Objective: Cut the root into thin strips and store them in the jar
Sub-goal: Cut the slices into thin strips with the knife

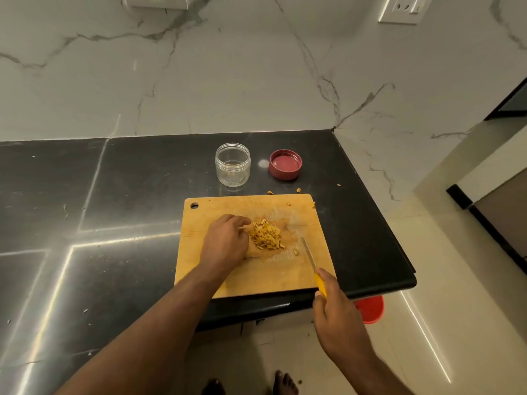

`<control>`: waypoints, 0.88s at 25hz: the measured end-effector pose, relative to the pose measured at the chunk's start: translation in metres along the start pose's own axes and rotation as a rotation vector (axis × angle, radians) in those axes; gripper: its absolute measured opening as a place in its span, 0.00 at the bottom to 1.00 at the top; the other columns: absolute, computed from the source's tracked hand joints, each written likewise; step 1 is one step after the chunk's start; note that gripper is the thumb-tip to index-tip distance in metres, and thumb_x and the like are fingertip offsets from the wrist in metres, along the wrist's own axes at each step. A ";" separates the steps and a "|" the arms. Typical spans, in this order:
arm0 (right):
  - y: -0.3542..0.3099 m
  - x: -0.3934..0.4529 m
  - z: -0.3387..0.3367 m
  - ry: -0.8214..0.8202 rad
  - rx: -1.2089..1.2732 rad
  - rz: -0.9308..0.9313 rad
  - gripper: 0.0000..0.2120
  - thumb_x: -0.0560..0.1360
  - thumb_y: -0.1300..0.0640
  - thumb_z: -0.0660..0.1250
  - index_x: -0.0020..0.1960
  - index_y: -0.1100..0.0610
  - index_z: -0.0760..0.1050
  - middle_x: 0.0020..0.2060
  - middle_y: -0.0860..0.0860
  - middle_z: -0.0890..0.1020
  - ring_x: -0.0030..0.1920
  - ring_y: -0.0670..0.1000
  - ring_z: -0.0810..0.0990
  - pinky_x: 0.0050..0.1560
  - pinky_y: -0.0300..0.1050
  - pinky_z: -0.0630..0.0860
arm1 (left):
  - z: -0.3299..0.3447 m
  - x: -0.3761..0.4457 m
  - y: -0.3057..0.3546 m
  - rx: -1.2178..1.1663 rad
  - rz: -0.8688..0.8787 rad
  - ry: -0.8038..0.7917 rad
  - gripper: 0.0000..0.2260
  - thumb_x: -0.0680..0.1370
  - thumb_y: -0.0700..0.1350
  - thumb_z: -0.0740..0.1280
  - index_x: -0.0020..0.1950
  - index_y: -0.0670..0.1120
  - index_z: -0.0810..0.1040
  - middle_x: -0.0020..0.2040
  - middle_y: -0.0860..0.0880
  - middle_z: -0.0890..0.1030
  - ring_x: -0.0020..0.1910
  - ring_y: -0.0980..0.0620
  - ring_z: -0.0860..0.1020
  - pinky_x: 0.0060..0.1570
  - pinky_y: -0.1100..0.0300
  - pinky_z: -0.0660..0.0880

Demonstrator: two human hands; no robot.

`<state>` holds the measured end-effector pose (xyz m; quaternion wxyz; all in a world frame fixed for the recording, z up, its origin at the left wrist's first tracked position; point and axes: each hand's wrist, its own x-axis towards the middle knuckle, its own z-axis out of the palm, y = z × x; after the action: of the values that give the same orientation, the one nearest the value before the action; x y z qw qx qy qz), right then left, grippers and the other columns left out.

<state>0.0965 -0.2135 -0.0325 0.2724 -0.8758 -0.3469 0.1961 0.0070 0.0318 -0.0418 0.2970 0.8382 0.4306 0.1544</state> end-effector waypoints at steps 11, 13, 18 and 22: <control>-0.012 0.006 0.019 0.077 0.056 0.026 0.23 0.83 0.52 0.57 0.77 0.46 0.58 0.41 0.42 0.76 0.35 0.41 0.73 0.35 0.37 0.70 | 0.003 0.010 -0.001 0.058 0.082 -0.080 0.18 0.81 0.43 0.61 0.70 0.54 0.76 0.67 0.54 0.78 0.65 0.49 0.71 0.64 0.51 0.72; -0.010 0.024 0.006 0.066 -0.009 -0.004 0.23 0.83 0.53 0.57 0.77 0.47 0.57 0.46 0.41 0.77 0.39 0.43 0.77 0.40 0.42 0.77 | 0.003 0.012 -0.001 0.033 0.083 -0.073 0.17 0.81 0.42 0.62 0.69 0.54 0.77 0.67 0.54 0.78 0.65 0.49 0.71 0.65 0.52 0.71; 0.001 0.077 -0.011 0.108 -0.401 -0.227 0.22 0.83 0.53 0.57 0.76 0.51 0.61 0.48 0.45 0.74 0.39 0.46 0.73 0.40 0.44 0.76 | 0.004 0.013 0.005 -0.038 0.028 -0.034 0.16 0.81 0.42 0.62 0.68 0.51 0.78 0.66 0.52 0.78 0.65 0.51 0.74 0.66 0.50 0.73; 0.014 0.118 -0.017 0.073 -0.578 -0.325 0.22 0.82 0.51 0.56 0.75 0.50 0.64 0.46 0.48 0.70 0.40 0.48 0.68 0.39 0.46 0.74 | 0.002 0.012 0.007 -0.079 -0.048 -0.013 0.16 0.81 0.40 0.62 0.68 0.49 0.78 0.65 0.51 0.77 0.64 0.53 0.74 0.66 0.57 0.72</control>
<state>0.1930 -0.1436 -0.0460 0.0524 -0.8564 -0.5134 0.0121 0.0191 0.0379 -0.0390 0.3364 0.8161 0.4423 0.1588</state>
